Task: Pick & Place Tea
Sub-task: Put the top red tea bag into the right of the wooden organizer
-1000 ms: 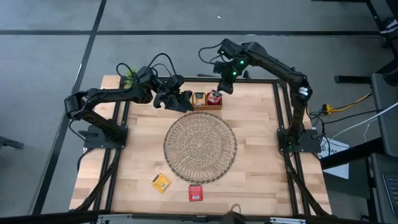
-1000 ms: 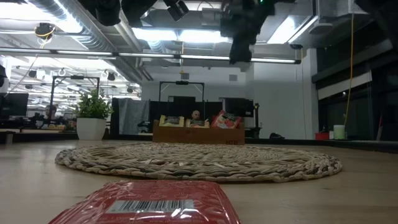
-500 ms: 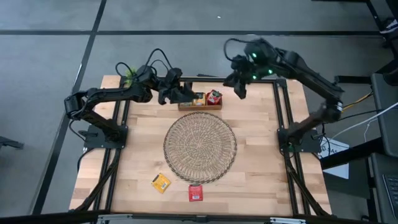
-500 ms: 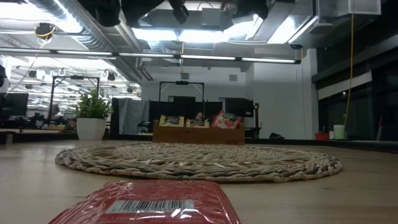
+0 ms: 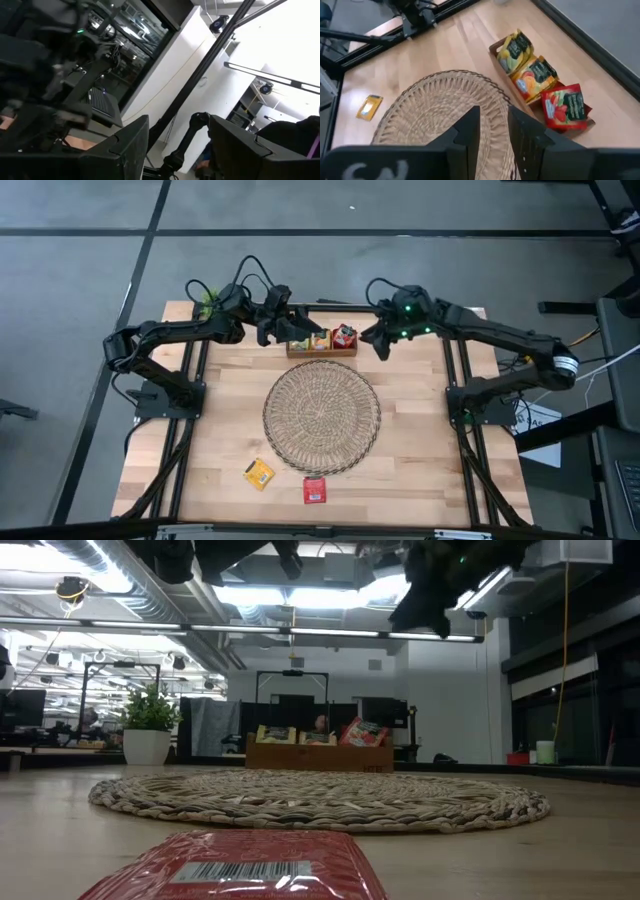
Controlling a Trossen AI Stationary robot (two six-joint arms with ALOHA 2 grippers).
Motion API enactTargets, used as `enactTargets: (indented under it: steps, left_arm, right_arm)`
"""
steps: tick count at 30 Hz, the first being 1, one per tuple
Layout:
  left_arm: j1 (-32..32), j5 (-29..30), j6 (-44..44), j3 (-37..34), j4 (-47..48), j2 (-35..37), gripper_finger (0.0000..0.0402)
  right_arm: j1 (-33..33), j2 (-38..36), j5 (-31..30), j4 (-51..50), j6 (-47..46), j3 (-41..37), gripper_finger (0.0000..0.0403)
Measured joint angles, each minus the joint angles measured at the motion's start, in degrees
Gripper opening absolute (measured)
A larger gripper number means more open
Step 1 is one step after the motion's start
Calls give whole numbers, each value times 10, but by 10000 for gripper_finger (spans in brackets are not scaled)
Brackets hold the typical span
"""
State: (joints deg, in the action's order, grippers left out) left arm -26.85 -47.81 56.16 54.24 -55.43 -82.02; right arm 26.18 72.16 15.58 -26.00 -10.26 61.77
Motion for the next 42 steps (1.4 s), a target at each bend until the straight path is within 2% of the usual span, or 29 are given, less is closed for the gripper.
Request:
enactTargets:
  steps: [4, 9, 13, 28, 36, 42]
  left_arm:
    - [0, 0, 1, 0, 3, 0, 202]
    - [0, 1, -12, 0, 5, 0, 202]
    - [0, 2, -19, 0, 5, 0, 202]
    - [0, 2, -30, 0, 17, 0, 202]
    - [0, 2, -30, 0, 46, 0, 202]
    - [0, 2, -30, 0, 47, 0, 202]
  right_arm:
    - [28, 33, 45, 61, 1, -22, 101]
    - [66, 88, 79, 79, 32, -24, 101]
    - [94, 122, 88, 78, 64, -24, 101]
    - [186, 199, 205, 75, 177, -24, 101]
    - [192, 229, 221, 85, 256, -24, 101]
    - [192, 251, 221, 87, 260, -23, 101]
